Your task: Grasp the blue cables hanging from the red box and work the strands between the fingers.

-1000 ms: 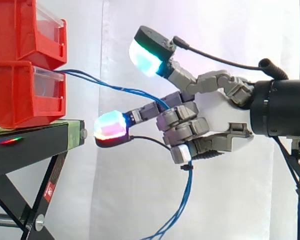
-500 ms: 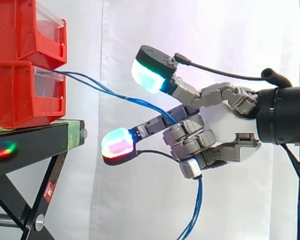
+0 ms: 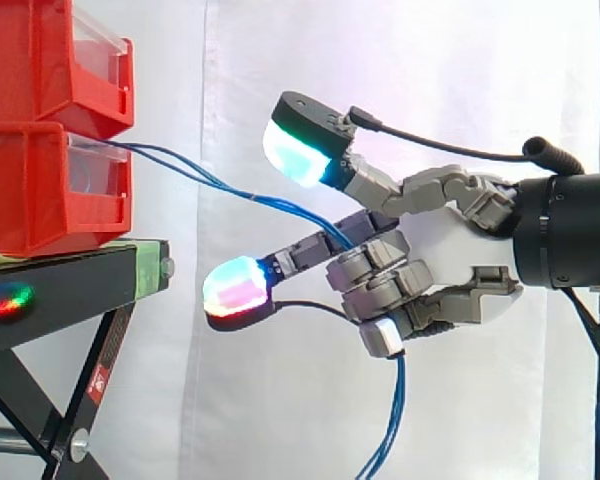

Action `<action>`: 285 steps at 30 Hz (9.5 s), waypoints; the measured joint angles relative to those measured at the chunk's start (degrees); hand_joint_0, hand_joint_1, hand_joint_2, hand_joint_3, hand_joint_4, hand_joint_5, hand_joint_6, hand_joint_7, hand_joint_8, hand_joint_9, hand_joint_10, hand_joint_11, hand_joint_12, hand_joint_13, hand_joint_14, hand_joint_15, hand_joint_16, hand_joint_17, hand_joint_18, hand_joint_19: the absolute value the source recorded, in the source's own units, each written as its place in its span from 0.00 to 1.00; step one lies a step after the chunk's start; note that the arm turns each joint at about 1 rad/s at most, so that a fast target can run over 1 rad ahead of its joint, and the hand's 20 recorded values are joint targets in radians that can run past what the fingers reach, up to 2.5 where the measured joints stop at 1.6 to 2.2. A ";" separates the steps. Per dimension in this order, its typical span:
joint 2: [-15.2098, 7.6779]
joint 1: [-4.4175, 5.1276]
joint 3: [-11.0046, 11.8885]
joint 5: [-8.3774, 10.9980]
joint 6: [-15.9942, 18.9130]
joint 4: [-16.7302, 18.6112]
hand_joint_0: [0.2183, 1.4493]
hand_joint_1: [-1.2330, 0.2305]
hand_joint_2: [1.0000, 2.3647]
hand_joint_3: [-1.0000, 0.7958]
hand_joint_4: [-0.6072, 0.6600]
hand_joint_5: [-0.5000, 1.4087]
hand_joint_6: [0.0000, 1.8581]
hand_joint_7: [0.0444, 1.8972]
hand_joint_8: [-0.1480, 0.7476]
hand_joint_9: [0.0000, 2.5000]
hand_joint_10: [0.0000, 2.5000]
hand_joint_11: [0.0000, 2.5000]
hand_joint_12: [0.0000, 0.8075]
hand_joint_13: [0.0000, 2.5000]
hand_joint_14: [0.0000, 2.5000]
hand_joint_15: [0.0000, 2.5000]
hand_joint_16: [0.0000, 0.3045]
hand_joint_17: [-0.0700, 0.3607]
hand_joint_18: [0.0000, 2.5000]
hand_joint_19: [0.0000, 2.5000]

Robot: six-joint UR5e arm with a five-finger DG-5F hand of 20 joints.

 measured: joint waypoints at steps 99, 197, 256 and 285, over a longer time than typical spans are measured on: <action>0.25 0.28 8.21 5.63 -8.47 -1.62 0.49 0.44 0.00 0.01 0.74 0.38 0.01 0.62 0.64 0.29 1.00 0.99 0.64 0.40 1.00 0.66 0.20 0.47 0.55 0.33; 5.01 1.44 8.16 6.00 -35.92 4.21 0.60 0.31 0.01 0.37 0.62 0.36 0.34 0.61 0.64 0.29 1.00 0.99 0.64 0.40 1.00 0.66 0.20 0.47 0.55 0.33; 0.86 0.86 8.16 1.69 -37.68 6.27 0.62 0.43 0.00 0.58 0.71 0.52 0.01 0.62 0.64 0.29 1.00 0.99 0.64 0.40 1.00 0.66 0.20 0.47 0.55 0.33; 0.87 0.69 8.16 0.96 -36.98 6.01 0.60 0.45 0.00 0.56 0.68 0.45 0.16 0.70 0.64 0.29 1.00 0.99 0.64 0.40 1.00 0.66 0.20 0.47 0.55 0.33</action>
